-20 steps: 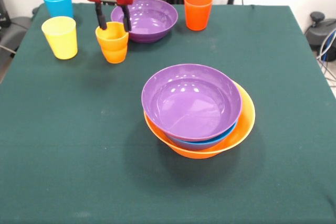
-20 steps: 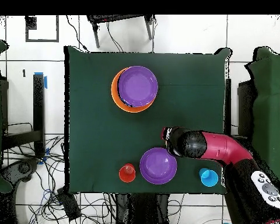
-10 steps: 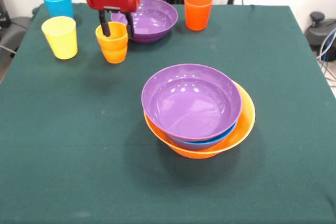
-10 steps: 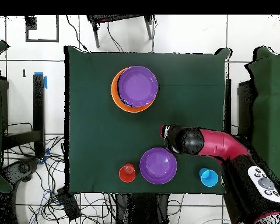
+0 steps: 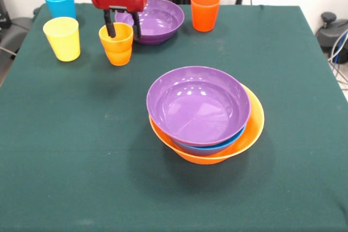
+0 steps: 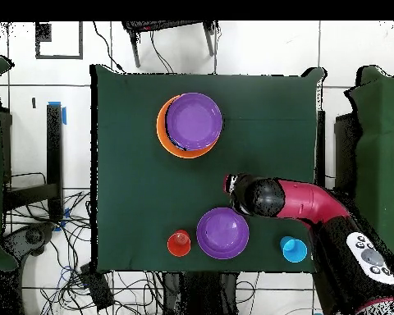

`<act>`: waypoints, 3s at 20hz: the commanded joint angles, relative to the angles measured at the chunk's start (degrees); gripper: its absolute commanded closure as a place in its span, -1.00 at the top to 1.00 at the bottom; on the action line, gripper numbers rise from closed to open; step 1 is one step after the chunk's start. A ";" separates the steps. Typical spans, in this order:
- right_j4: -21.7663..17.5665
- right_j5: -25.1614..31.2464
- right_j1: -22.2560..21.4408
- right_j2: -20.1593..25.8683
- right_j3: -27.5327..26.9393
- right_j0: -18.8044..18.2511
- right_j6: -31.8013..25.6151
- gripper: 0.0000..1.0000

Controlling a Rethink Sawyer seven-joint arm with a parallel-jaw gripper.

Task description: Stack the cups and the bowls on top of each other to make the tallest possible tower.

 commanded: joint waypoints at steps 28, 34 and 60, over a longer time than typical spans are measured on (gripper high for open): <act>-1.47 3.92 2.49 2.99 -0.92 0.37 -3.77 1.00; -0.56 5.30 -1.31 3.39 1.48 0.38 -3.53 1.00; -1.81 1.81 -2.12 0.14 2.90 4.62 0.91 1.00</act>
